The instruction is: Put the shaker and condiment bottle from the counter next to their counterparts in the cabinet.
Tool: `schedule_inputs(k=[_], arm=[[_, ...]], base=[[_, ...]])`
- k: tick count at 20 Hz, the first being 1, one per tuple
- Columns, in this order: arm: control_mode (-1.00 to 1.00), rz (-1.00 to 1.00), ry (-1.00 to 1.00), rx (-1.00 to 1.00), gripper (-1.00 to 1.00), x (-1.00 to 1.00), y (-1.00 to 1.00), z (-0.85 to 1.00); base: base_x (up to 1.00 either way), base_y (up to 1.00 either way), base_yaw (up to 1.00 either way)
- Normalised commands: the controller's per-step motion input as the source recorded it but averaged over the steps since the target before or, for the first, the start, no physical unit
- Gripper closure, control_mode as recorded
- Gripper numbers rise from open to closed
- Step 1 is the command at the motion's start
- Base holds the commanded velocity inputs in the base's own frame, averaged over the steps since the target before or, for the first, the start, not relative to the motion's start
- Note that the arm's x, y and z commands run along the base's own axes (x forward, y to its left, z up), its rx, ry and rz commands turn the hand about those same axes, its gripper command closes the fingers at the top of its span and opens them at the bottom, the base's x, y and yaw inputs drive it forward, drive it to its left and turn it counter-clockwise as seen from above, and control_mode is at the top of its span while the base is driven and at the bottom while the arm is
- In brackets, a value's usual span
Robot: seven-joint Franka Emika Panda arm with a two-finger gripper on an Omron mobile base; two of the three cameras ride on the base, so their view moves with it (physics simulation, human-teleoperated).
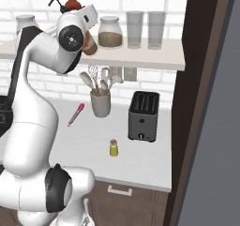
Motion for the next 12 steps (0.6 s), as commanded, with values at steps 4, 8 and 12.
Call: schedule_inputs(k=[4,8,12], arm=[[-1.00,0.00,0.05,0.00,1.00,0.28,0.00,-0.03],[-1.00,0.00,0.05,0.00,1.00,0.24,0.00,-0.04],[-1.00,0.00,0.06,0.00,1.00,0.17,-0.01,-0.11]], base=[[0.00,0.00,0.00],[0.00,0.00,0.00],[0.00,0.00,0.00]])
